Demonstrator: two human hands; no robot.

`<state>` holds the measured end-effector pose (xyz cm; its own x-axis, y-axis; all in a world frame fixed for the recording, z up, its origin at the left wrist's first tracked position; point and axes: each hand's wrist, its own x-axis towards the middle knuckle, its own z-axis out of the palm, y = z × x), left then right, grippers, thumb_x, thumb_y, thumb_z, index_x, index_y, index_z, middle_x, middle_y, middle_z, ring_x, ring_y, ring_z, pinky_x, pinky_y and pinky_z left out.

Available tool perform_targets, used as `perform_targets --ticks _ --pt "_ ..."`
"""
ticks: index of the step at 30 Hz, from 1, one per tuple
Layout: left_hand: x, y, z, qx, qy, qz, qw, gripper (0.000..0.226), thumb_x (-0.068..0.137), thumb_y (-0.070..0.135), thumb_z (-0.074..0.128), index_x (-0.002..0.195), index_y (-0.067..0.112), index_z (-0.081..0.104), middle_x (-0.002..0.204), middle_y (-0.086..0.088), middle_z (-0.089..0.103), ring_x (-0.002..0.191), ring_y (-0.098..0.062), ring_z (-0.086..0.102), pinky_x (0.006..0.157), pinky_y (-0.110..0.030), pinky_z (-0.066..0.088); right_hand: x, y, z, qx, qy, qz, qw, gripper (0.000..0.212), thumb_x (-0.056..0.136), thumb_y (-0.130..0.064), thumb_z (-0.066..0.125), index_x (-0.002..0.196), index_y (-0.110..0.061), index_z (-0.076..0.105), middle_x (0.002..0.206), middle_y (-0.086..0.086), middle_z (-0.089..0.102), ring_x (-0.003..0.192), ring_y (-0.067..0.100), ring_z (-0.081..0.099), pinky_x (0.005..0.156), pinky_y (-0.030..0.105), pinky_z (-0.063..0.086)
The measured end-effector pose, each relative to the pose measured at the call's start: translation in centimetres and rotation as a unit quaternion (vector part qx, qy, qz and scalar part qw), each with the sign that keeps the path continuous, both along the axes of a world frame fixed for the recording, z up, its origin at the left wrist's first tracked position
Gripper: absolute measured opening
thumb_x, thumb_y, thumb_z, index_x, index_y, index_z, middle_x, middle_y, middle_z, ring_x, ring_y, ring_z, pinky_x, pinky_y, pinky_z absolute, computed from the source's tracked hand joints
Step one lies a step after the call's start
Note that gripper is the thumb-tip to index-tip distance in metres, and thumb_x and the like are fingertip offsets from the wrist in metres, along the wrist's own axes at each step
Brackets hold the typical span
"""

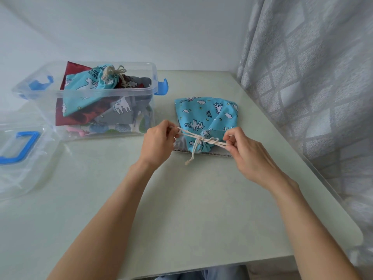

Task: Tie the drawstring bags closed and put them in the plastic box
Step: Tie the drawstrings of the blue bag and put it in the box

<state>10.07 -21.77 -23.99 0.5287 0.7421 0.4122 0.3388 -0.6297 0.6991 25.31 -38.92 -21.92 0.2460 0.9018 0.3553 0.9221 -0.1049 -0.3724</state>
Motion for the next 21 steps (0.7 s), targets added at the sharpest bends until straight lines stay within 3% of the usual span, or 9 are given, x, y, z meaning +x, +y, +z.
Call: perform_targets --ticks 6,10,13,16,18,20,21 --pt "0.4 -1.1 -0.1 0.024 -0.01 0.022 0.999 0.016 0.095 0.015 0.049 0.09 0.006 0.062 0.076 0.007 0.067 0.075 -0.021 0.064 0.065 -0.026 0.04 -0.4 -2.4 -0.2 0.004 0.033 0.014 0.999 0.021 0.091 -0.006 0.053 0.107 -0.018 0.048 0.089 -0.005 0.058 0.077 0.019 0.055 0.072 0.031 0.042" --pt "-0.2 -0.7 0.3 -0.047 -0.02 -0.083 0.995 0.011 0.093 0.018 0.055 0.083 0.018 0.06 0.07 0.015 0.065 0.062 -0.011 0.06 0.063 -0.03 0.055 -0.1 -3.1 -0.5 0.033 0.028 -0.028 0.999 0.025 0.089 -0.009 0.058 0.113 -0.016 0.054 0.083 -0.009 0.057 0.073 0.013 0.054 0.073 0.029 0.044" --pt "-0.1 -1.1 1.1 -0.059 0.001 -0.144 0.988 0.012 0.092 0.02 0.057 0.081 0.024 0.059 0.075 0.014 0.067 0.058 -0.005 0.061 0.064 -0.026 0.055 -0.3 -2.6 -0.4 0.074 0.037 -0.026 0.996 0.022 0.09 -0.019 0.056 0.112 -0.016 0.06 0.093 -0.009 0.056 0.081 0.008 0.057 0.079 0.028 0.048" --pt "0.2 -1.9 1.8 -0.055 -0.011 -0.152 0.987 0.008 0.092 0.021 0.057 0.085 0.021 0.061 0.079 0.011 0.069 0.06 -0.006 0.063 0.062 -0.022 0.054 -0.9 -1.4 -0.4 0.07 0.024 0.0 0.997 0.041 0.087 -0.043 0.051 0.118 -0.018 0.058 0.113 -0.005 0.053 0.106 0.008 0.048 0.093 0.017 0.036" --pt "0.1 -2.0 1.7 -0.08 -0.03 -0.148 0.985 0.008 0.092 0.02 0.057 0.086 0.019 0.062 0.079 0.008 0.07 0.059 -0.004 0.062 0.062 -0.024 0.054 -1.4 -0.5 -0.9 0.018 -0.045 0.025 0.999 0.064 0.077 -0.055 0.059 0.129 -0.019 0.05 0.126 -0.003 0.05 0.119 0.012 0.04 0.101 0.022 0.03" --pt "-0.1 -1.8 1.6 -0.098 -0.04 -0.14 0.985 0.009 0.092 0.021 0.057 0.085 0.022 0.062 0.081 0.006 0.07 0.062 -0.003 0.062 0.065 -0.027 0.055 -1.8 0.5 -1.5 -0.042 -0.09 0.021 0.995 0.079 0.071 -0.052 0.07 0.137 -0.02 0.041 0.13 -0.002 0.05 0.124 0.017 0.039 0.102 0.029 0.029" --pt "-0.1 -1.6 1.5 -0.105 -0.044 -0.132 0.985 0.01 0.092 0.023 0.056 0.085 0.025 0.062 0.083 0.007 0.071 0.065 -0.003 0.063 0.067 -0.028 0.056 -1.8 1.1 -1.6 -0.039 -0.096 0.012 0.995 0.075 0.072 -0.047 0.072 0.136 -0.021 0.043 0.125 -0.001 0.055 0.119 0.019 0.043 0.098 0.03 0.032"
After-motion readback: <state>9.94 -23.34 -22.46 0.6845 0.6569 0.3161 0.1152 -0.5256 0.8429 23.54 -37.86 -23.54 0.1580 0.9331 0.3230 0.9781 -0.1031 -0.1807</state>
